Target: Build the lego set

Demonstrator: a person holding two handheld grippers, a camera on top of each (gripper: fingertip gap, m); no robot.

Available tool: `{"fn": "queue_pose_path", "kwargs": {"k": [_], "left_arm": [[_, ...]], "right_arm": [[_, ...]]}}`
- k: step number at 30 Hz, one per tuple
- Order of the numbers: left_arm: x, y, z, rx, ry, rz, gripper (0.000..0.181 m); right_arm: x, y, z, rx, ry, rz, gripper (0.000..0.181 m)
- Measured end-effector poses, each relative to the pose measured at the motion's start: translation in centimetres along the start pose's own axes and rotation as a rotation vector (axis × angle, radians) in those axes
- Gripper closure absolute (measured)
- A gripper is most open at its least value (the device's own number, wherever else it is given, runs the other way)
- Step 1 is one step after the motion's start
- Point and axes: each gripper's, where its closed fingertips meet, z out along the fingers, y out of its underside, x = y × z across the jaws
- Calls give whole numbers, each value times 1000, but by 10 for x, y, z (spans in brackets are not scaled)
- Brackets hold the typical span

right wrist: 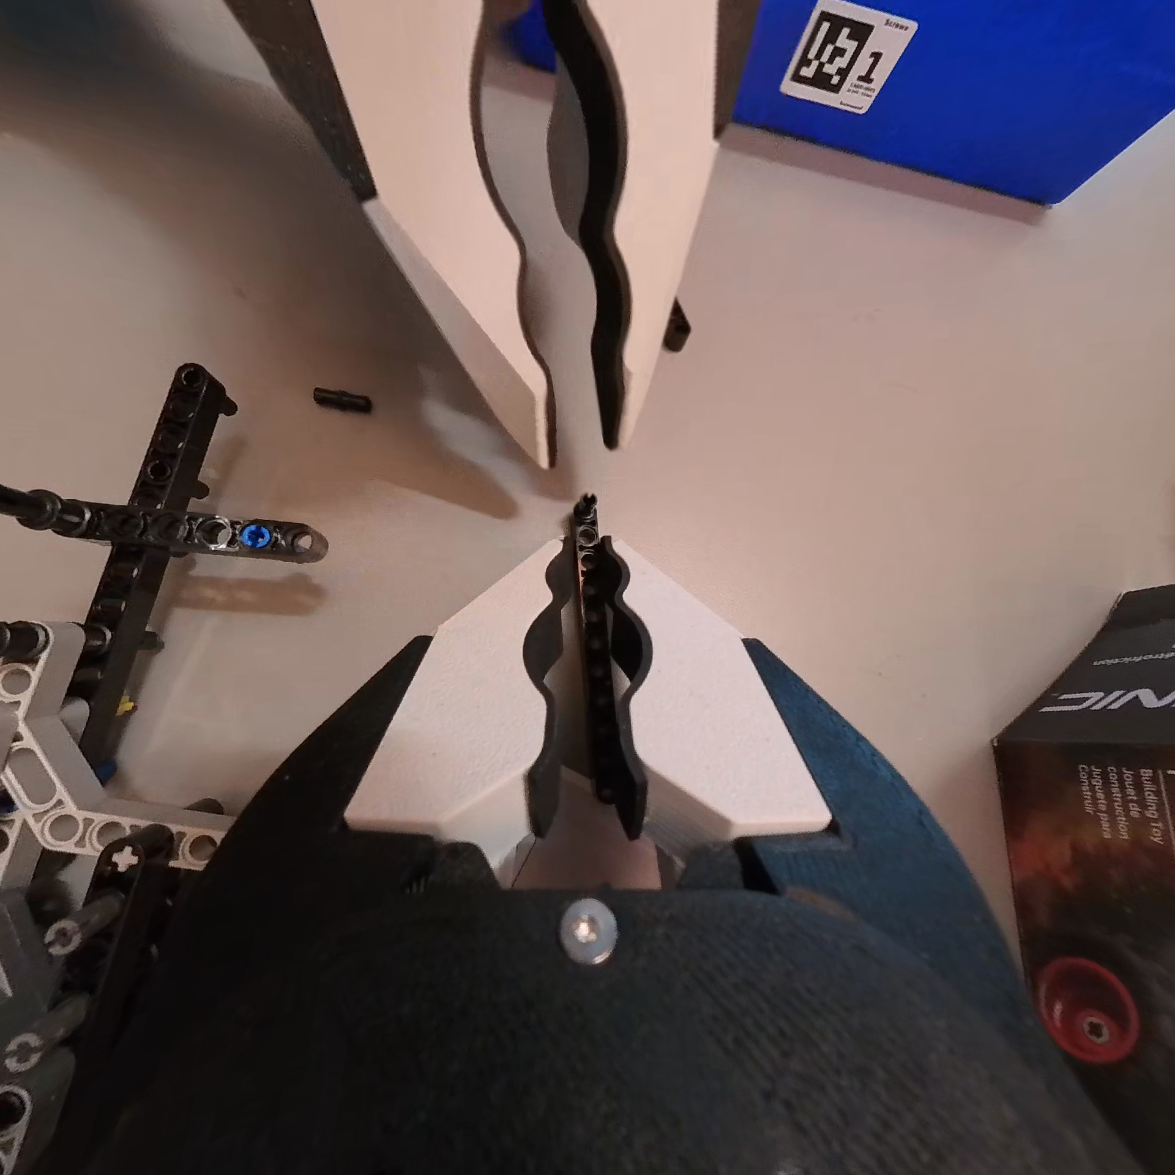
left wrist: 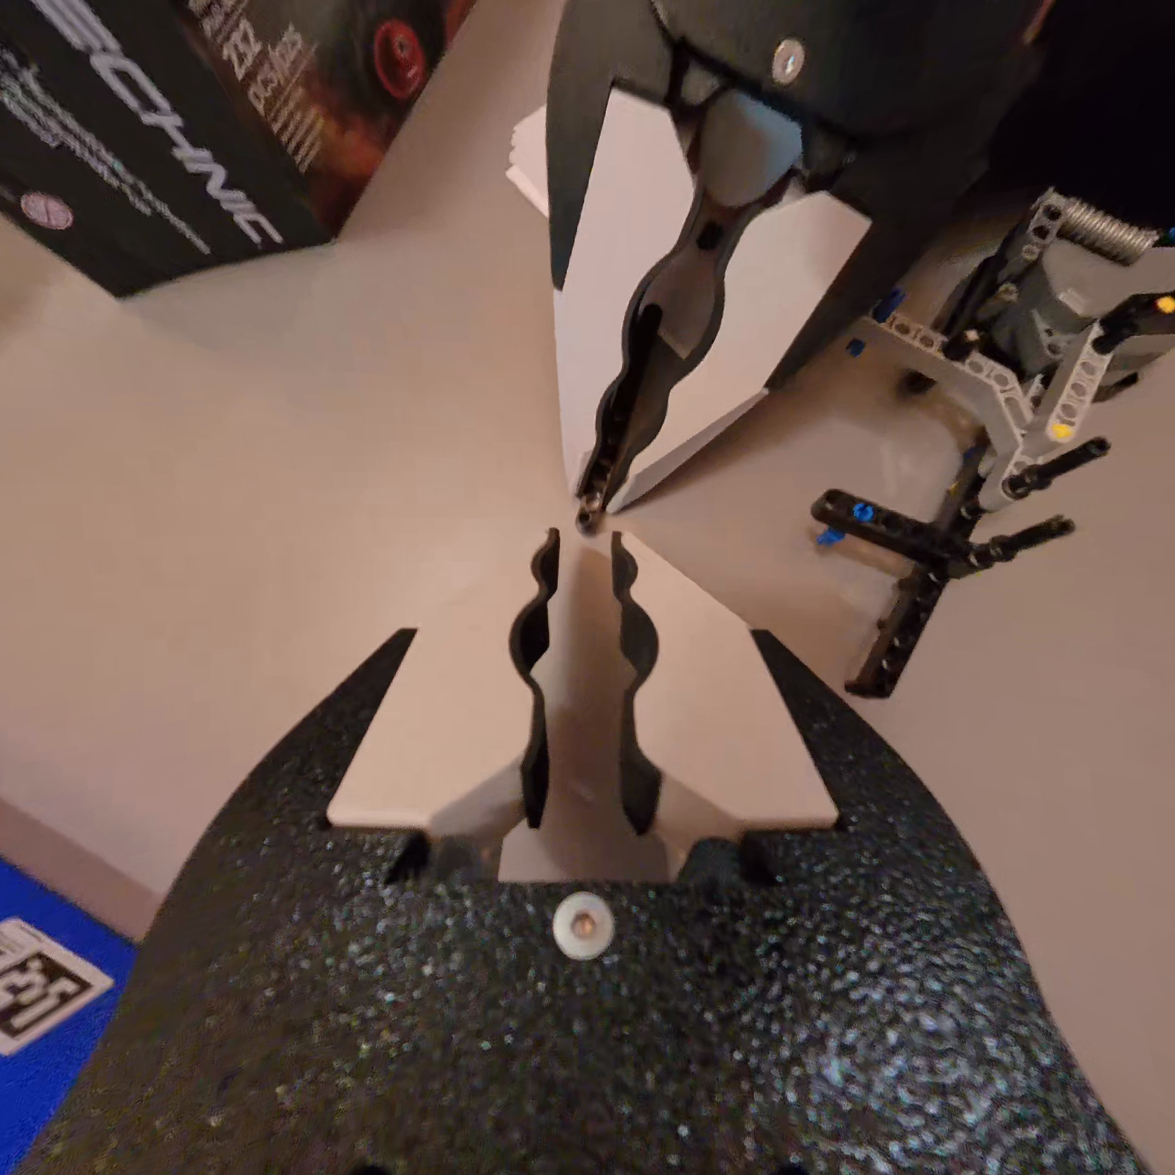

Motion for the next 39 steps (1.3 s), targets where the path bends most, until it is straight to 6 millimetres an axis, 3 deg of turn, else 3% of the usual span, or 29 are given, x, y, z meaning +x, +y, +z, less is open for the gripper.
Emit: {"fn": "queue_pose_path", "kwargs": {"k": [4, 6, 8, 11, 14, 17, 22, 24, 27, 33, 39], "left_arm": [[-7, 22, 2, -52, -79, -32, 166], [-11, 24, -1, -26, -128, -48, 168], [-14, 17, -7, 51, -153, -72, 168], [-22, 1, -19, 192, -192, -101, 169], [-30, -18, -32, 334, -208, -101, 171], [-34, -31, -37, 455, -212, -89, 172], [-24, -42, -37, 615, -166, -83, 175], [-25, -39, -35, 612, -166, -97, 175], [-24, -42, -40, 666, -175, -106, 178], [-27, -39, -38, 661, -201, -114, 179], [-28, -32, -29, 593, -253, -60, 181]], "right_arm": [[0, 0, 0, 0, 3, -2, 175], [0, 0, -1, 2, 11, -10, 174], [5, -6, -8, 27, 39, -19, 157], [13, -28, -47, 87, 80, -37, 150], [36, -34, -111, 95, 257, -20, 152], [41, -14, -168, 72, 442, 69, 155], [20, 65, -216, -99, 701, 207, 163], [10, 91, -224, -102, 778, 254, 169], [5, 106, -235, -8, 893, 272, 177], [12, 137, -245, -266, 1014, 137, 181], [12, 136, -247, -290, 1035, 144, 181]]}}
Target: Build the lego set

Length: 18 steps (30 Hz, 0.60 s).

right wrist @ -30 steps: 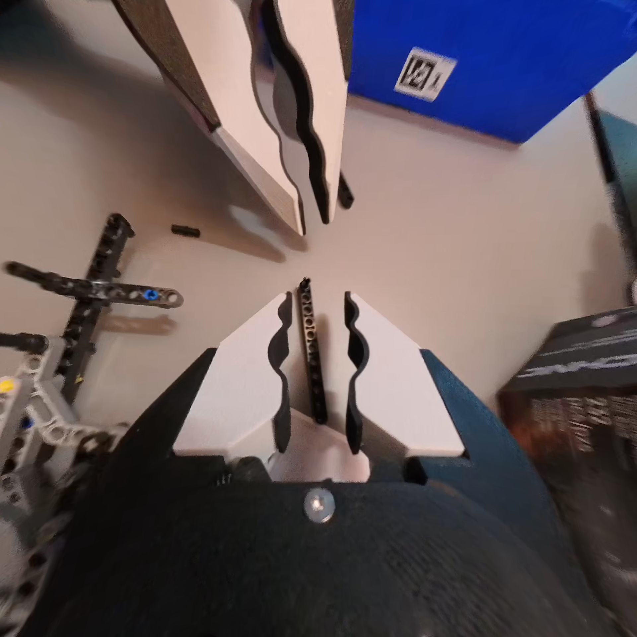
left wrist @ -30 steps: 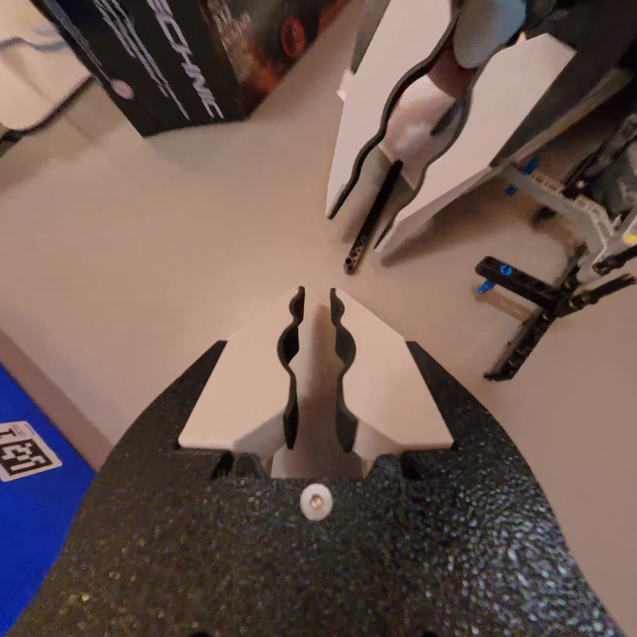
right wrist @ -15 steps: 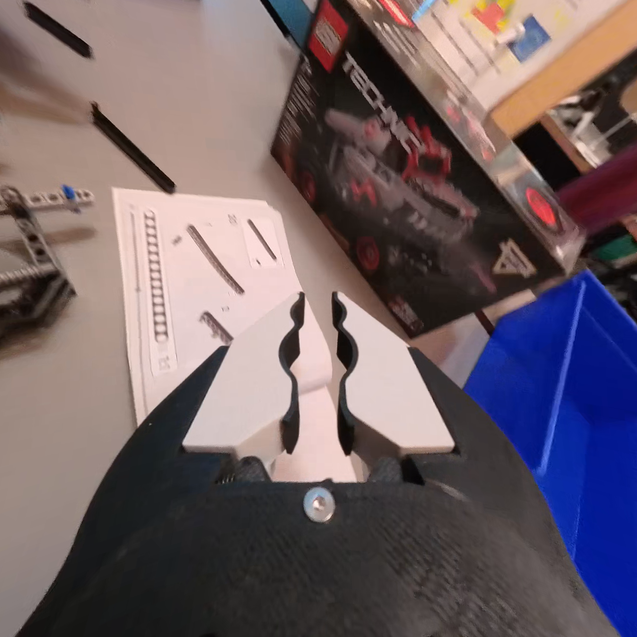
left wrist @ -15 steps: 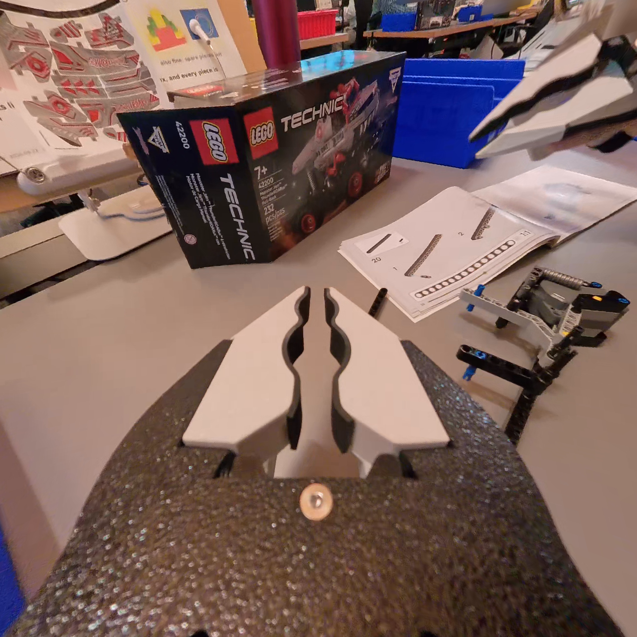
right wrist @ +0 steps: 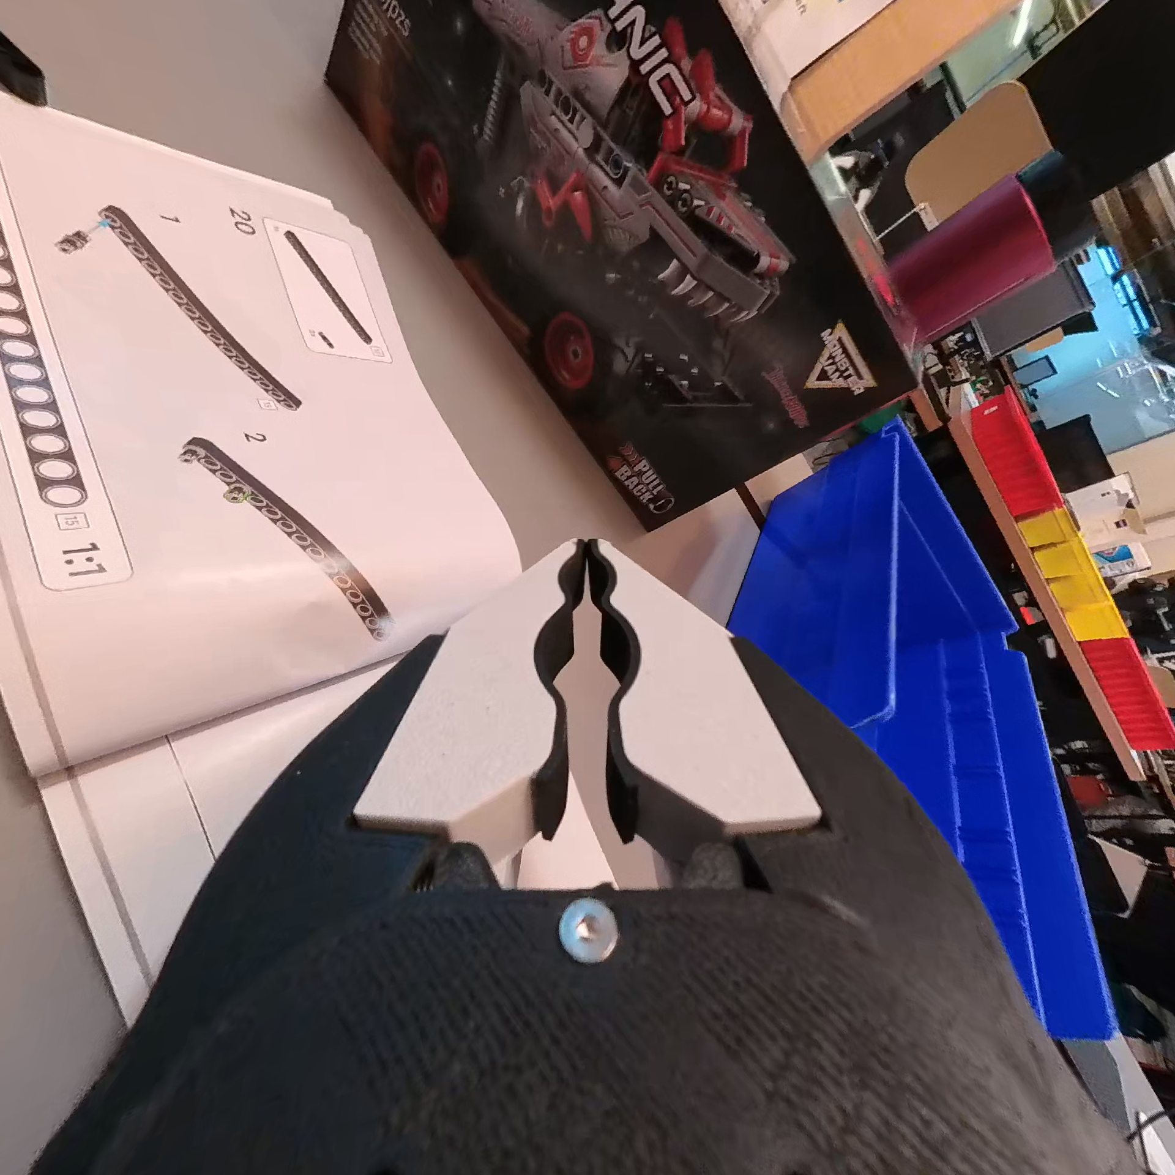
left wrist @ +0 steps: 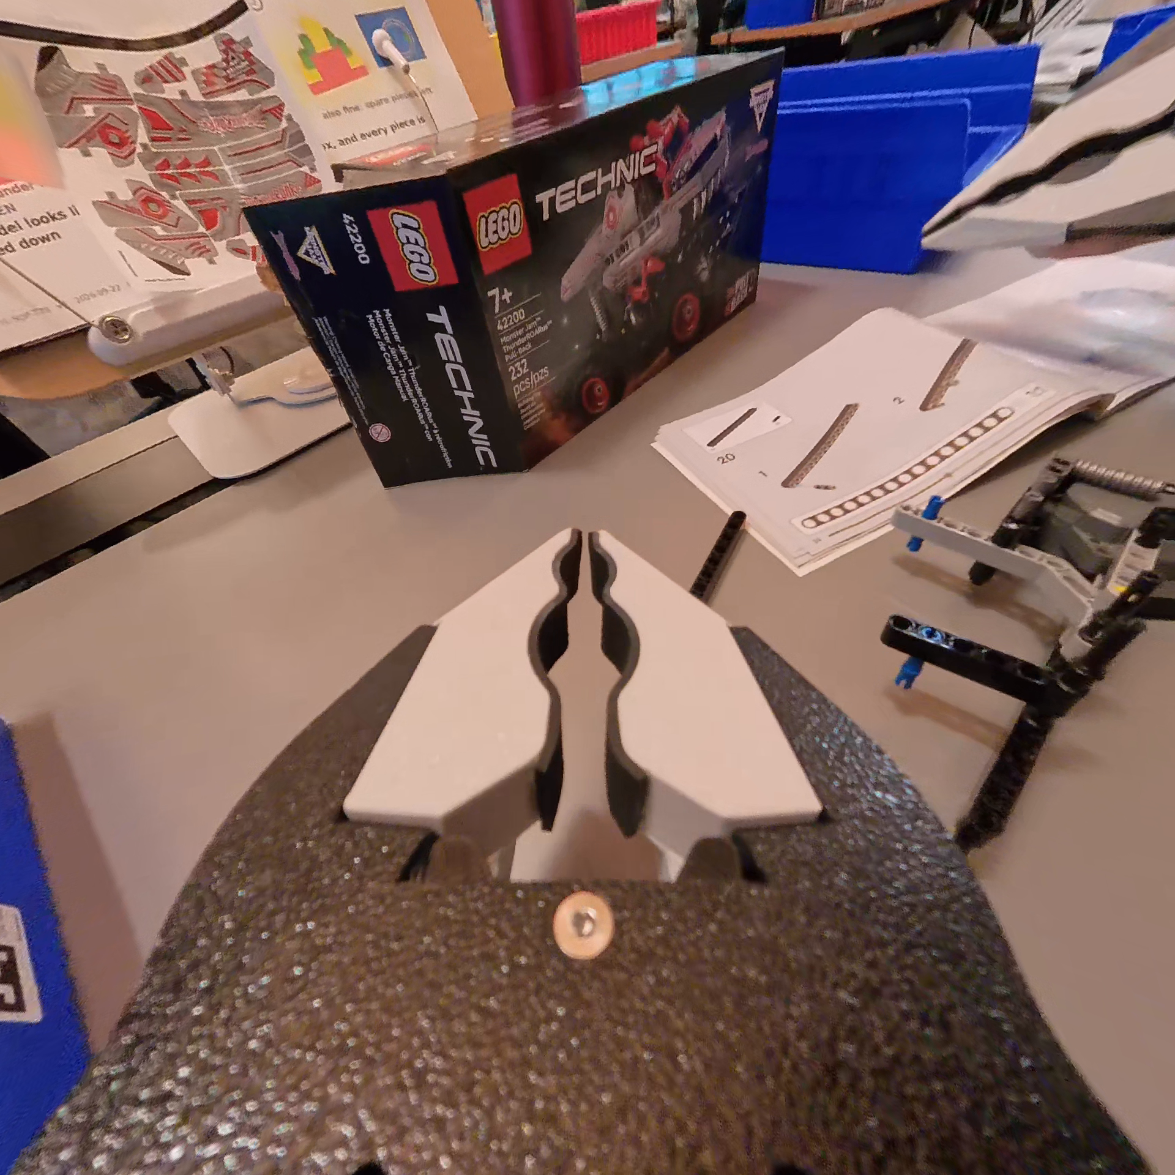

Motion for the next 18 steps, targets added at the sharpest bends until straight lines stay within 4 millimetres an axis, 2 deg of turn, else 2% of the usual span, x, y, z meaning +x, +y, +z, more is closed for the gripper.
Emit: {"fn": "queue_pose_path", "kwargs": {"k": [4, 8, 10, 12, 14, 18], "left_arm": [[8, 1, 0, -17, 39, 18, 181], [30, 5, -6, -69, 205, -6, 179], [41, 10, -16, -116, 311, 32, 173], [44, 22, -29, -225, 352, 104, 165], [43, 32, -43, -296, 360, 194, 164], [57, 54, -71, -428, 491, 251, 164]], "right_arm": [[7, 3, -1, -18, 39, 9, 181], [7, 0, -2, -3, 53, 17, 181], [6, -4, -3, 18, 50, 19, 181], [2, -6, -2, 30, 27, 34, 181], [-1, -9, -2, 44, 16, 37, 181], [-6, -14, -2, 68, -9, 33, 181]]}}
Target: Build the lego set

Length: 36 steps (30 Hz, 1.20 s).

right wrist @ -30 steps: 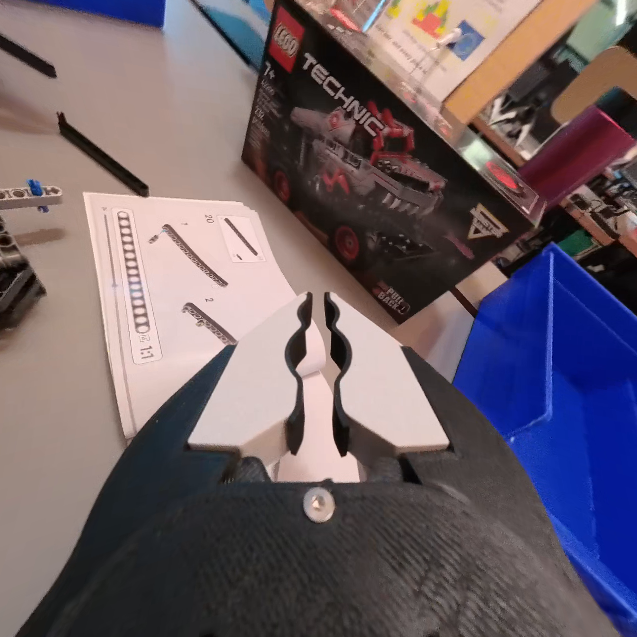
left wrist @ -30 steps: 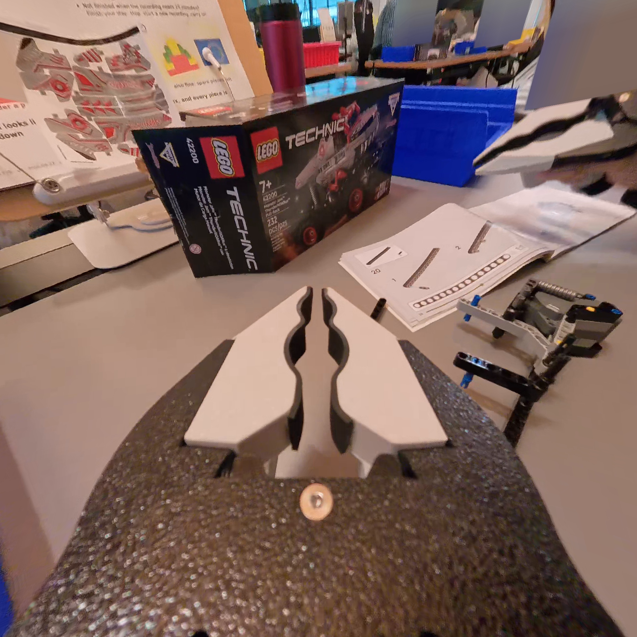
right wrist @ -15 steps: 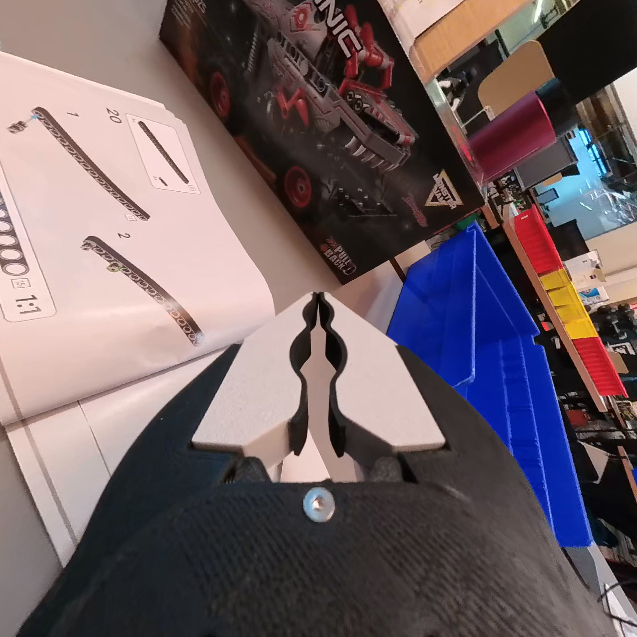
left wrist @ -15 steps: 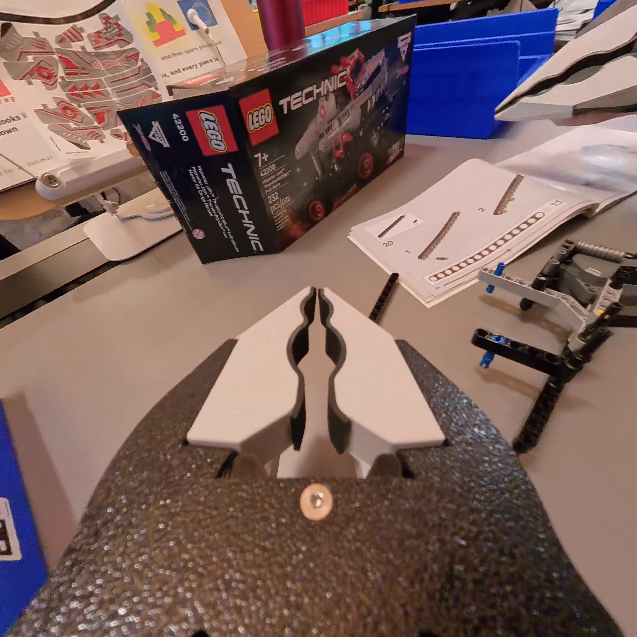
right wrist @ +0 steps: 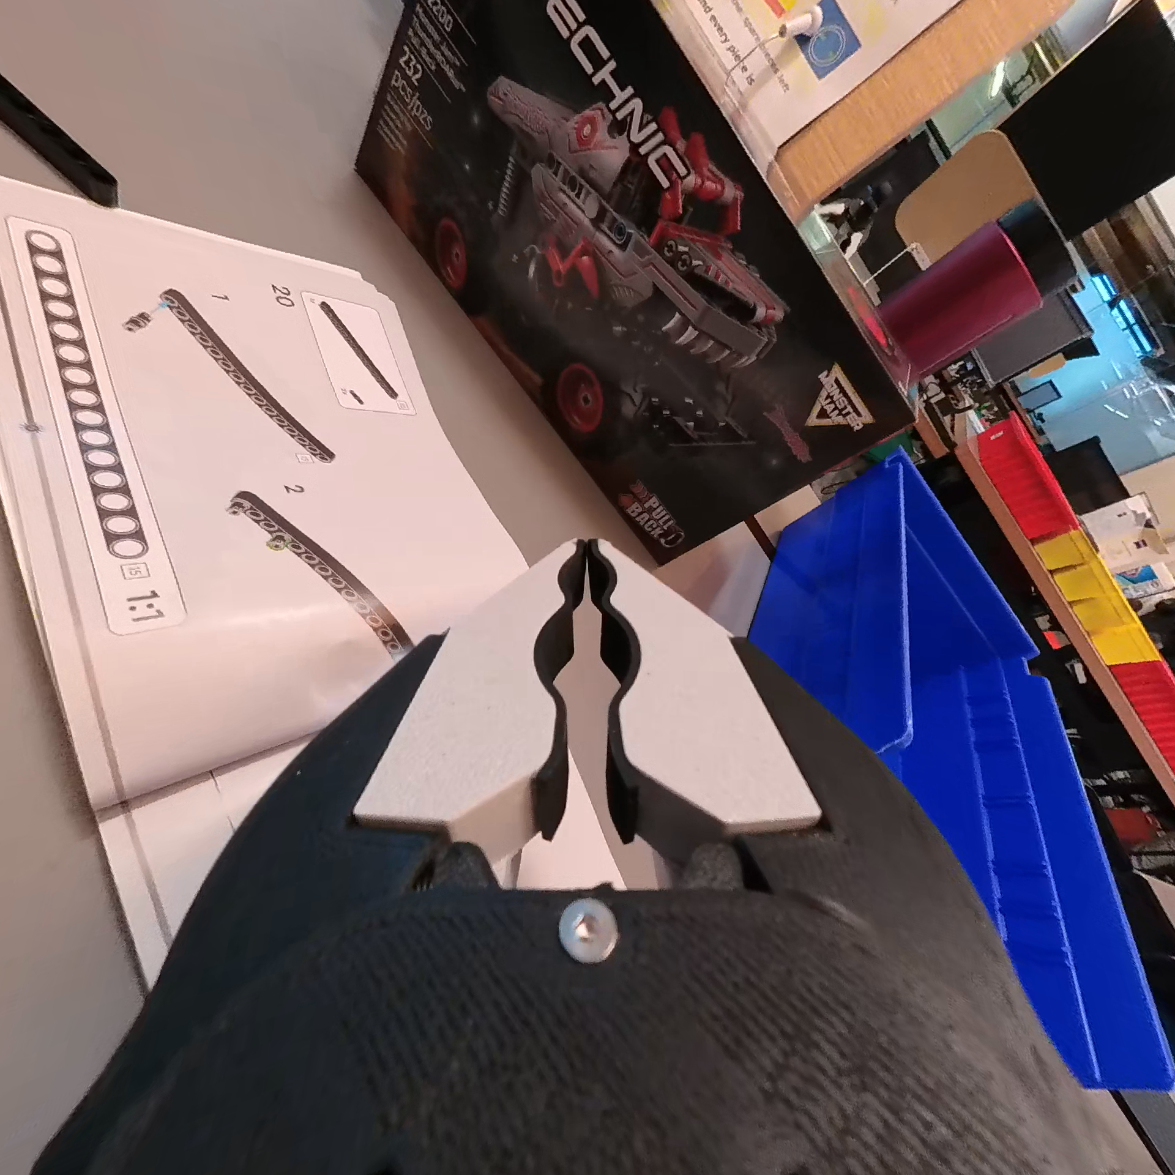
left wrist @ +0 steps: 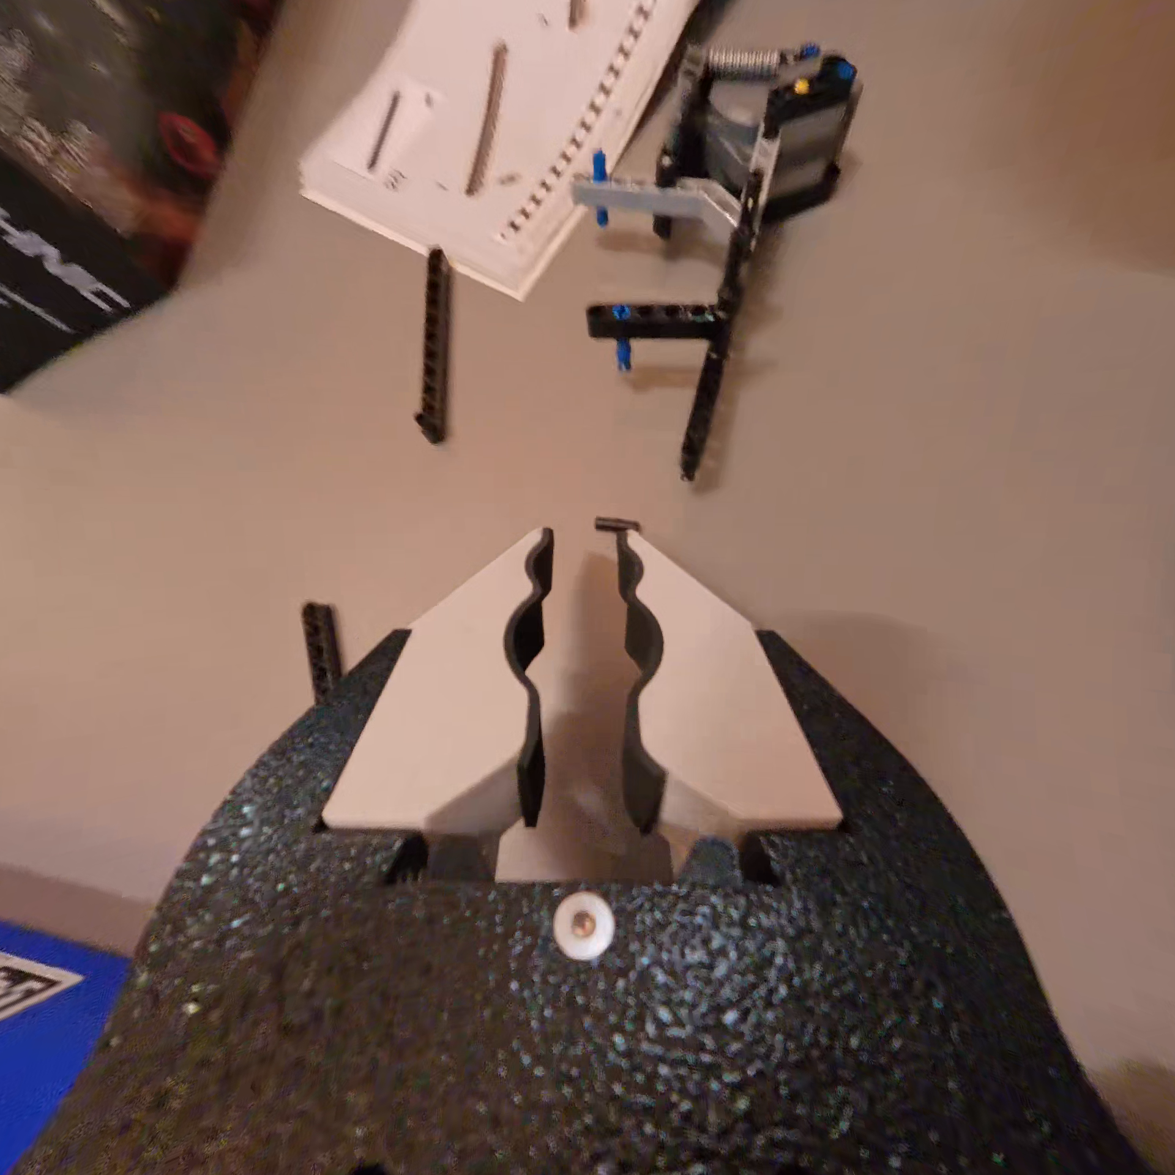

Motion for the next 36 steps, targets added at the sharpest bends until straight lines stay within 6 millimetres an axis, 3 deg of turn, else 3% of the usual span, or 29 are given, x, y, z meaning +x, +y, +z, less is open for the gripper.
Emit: {"fn": "queue_pose_path", "kwargs": {"k": [4, 10, 15, 19, 23, 25, 28, 32, 36], "left_arm": [[7, 6, 1, -46, -6, -49, 158], [21, 5, 18, -79, -131, -196, 158], [15, 13, 25, -126, -314, -343, 158], [13, 11, 30, -99, -348, -424, 177], [4, 14, 28, -81, -380, -412, 179], [-4, 13, 24, -67, -398, -377, 179], [-17, -5, 12, -22, -399, -273, 179], [-28, -56, 1, 89, -296, -269, 179], [-34, -106, -4, 233, -132, -360, 179]], "right_arm": [[-2, -3, 0, 6, 4, -12, 181], [-3, -7, 0, 16, 14, -19, 181], [-4, -9, -1, 28, 11, -20, 181], [-7, -14, -2, 43, 0, -26, 181], [-15, -28, -6, 114, -47, -15, 181], [-24, -49, -12, 216, -90, -20, 177], [-45, -90, -19, 359, -157, -91, 163], [-84, -143, -15, 443, -209, -442, 155], [-113, -171, 1, 482, -241, -705, 151]]}}
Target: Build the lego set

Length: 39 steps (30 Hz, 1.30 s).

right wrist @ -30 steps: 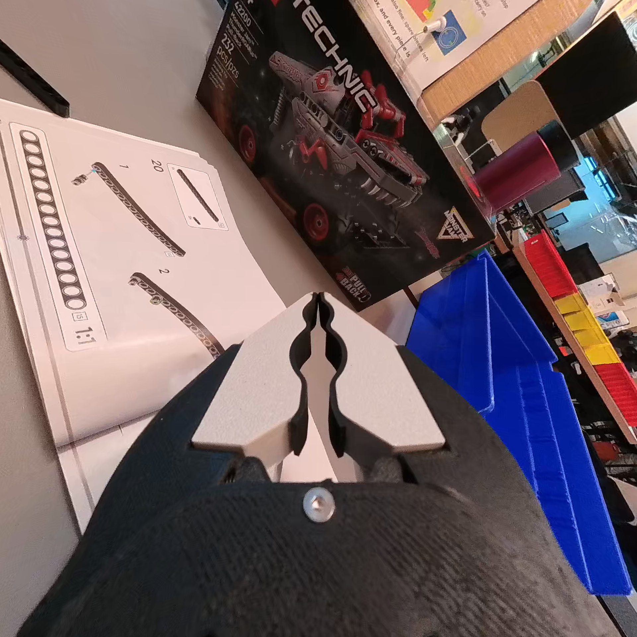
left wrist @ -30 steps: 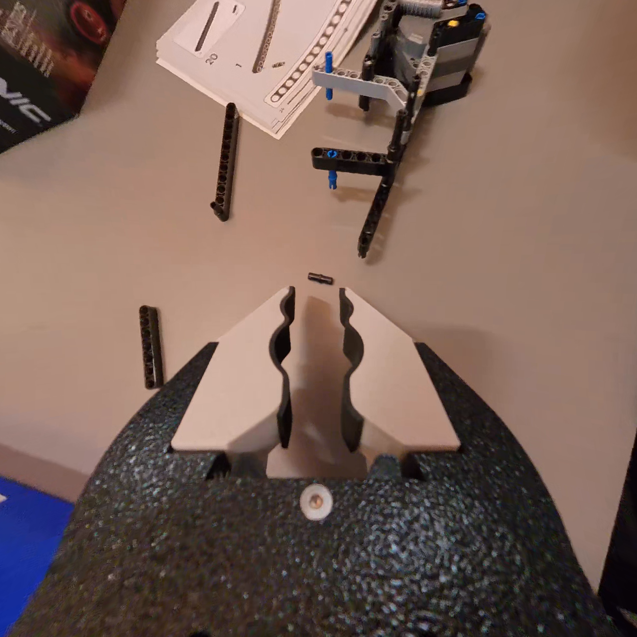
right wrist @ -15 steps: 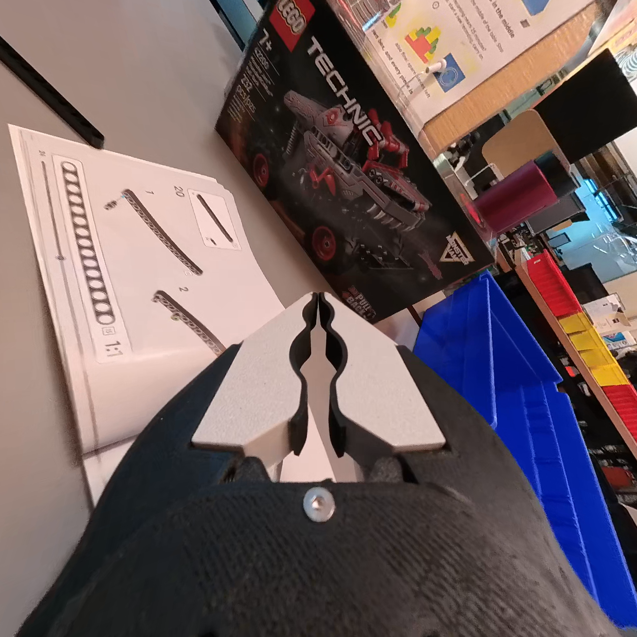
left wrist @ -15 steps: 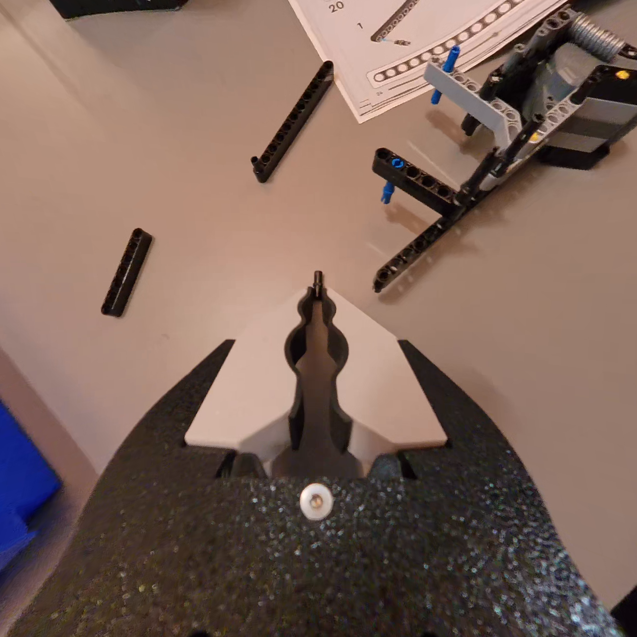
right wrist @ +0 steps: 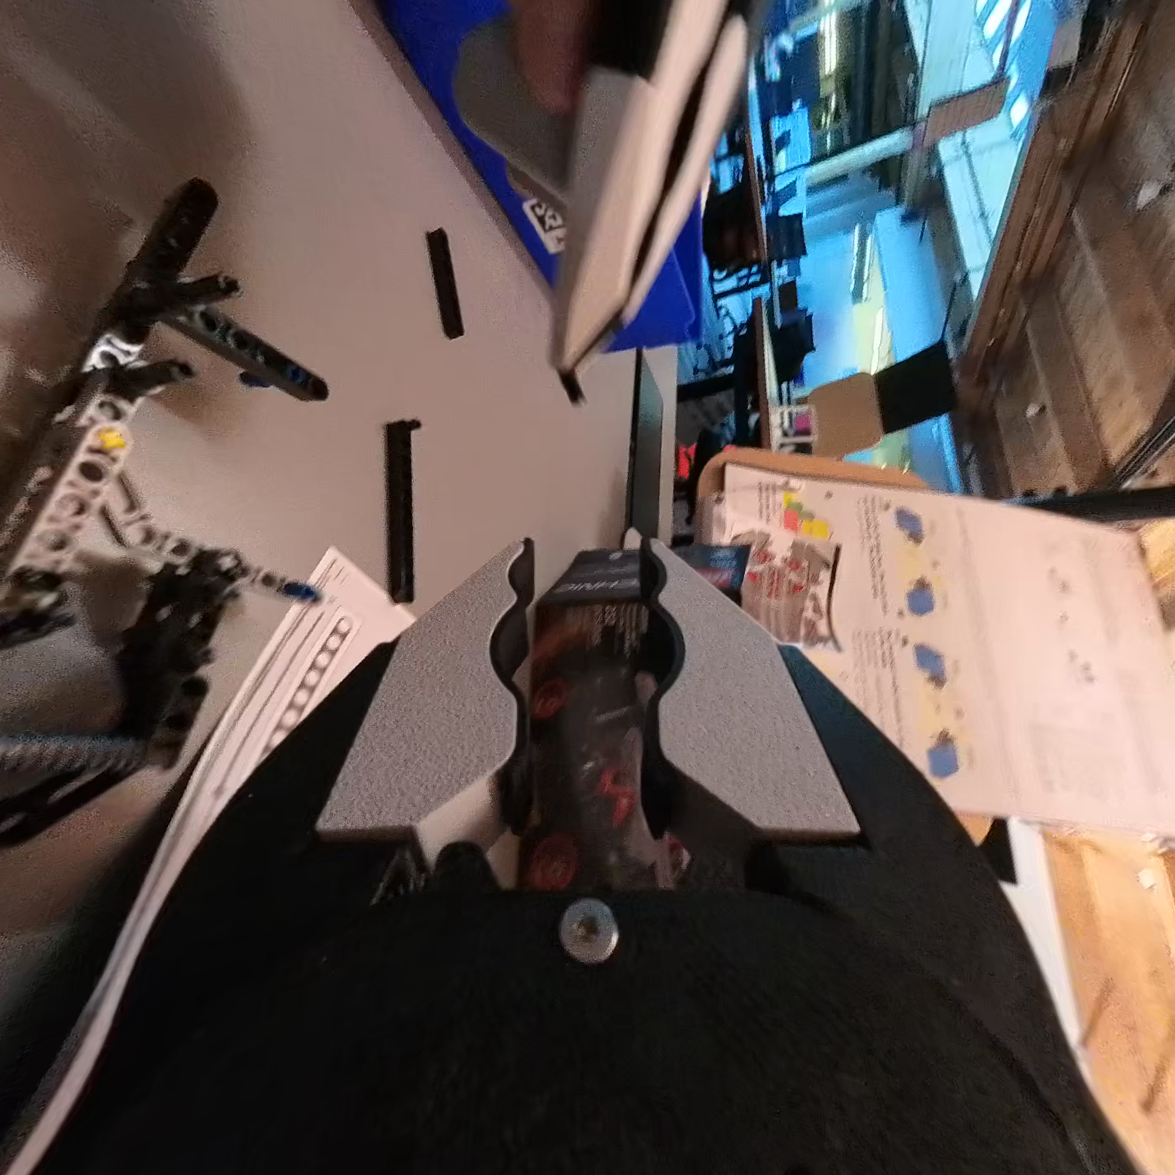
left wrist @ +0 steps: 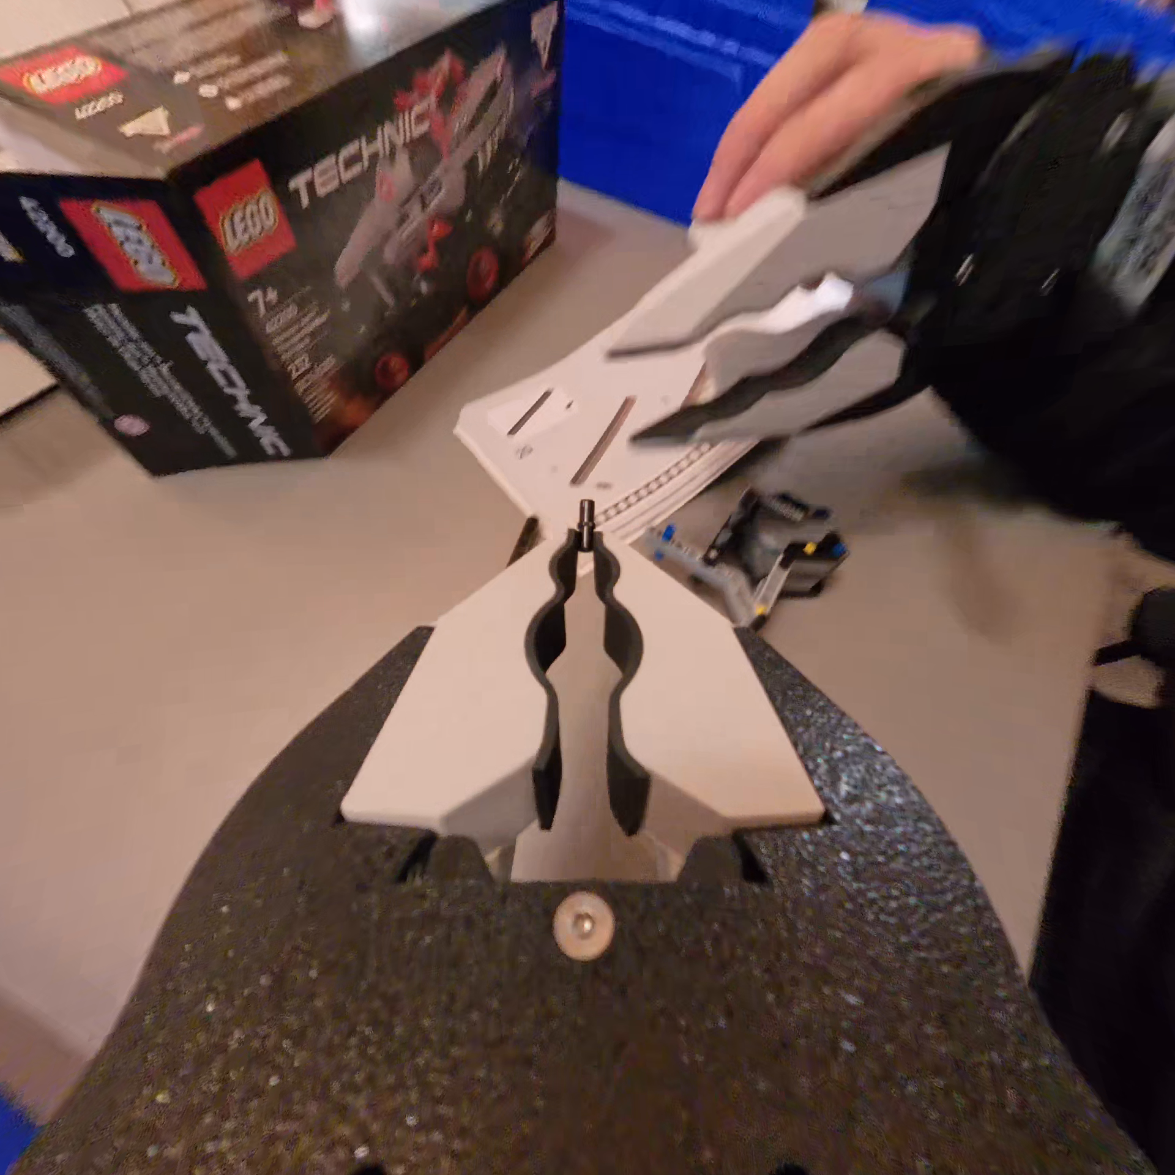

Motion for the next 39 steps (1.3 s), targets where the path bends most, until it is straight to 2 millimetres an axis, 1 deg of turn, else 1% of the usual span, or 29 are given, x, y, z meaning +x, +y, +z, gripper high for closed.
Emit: {"fn": "queue_pose_path", "kwargs": {"k": [1, 3, 5, 7, 9, 11, 13, 14, 16, 19, 21, 23, 26, 29, 32, 34, 39], "left_arm": [[0, -8, 1, 15, 25, -28, 179], [0, -18, 4, 26, 60, -64, 179], [-3, -24, 6, 30, 72, -81, 179], [-3, -25, 10, 15, 95, -97, 179], [-5, -23, 15, -4, 103, -105, 179], [-6, -22, 19, -19, 107, -107, 179], [-9, -24, 23, -8, 102, -115, 179], [-11, -26, 24, 8, 93, -102, 179], [-14, -33, 24, 67, 70, -10, 179], [-14, -45, 21, 191, 29, 124, 177], [-13, -50, 18, 234, 26, 150, 178], [-11, -52, 16, 246, 38, 164, 175], [-12, -51, 13, 237, 33, 171, 171], [-12, -50, 12, 231, 41, 147, 171], [-13, -45, 14, 200, 44, 127, 174], [-11, -45, 13, 200, 60, 121, 179], [-13, -43, 15, 179, 41, 138, 179]], "right_arm": [[1, -5, 6, 21, 4, -24, 147], [3, -13, 17, 54, 5, -44, 150], [3, -13, 25, 48, 9, -80, 152], [8, -9, 30, 37, 37, -113, 157], [7, -12, 33, 66, 36, -105, 163], [10, -13, 33, 77, 65, -122, 175], [11, -7, 34, 44, 80, -142, 179], [12, -4, 35, 31, 91, -123, 180], [18, -2, 36, 51, 112, -32, 180], [23, -5, 33, 158, 83, 212, 179], [25, -8, 31, 210, 60, 308, 179], [29, -8, 30, 227, 76, 362, 179], [32, -7, 29, 231, 98, 377, 179], [32, -11, 29, 245, 97, 375, 179], [32, -12, 30, 237, 108, 357, 179], [32, -12, 30, 239, 112, 359, 179], [30, -10, 31, 221, 103, 341, 179]]}}
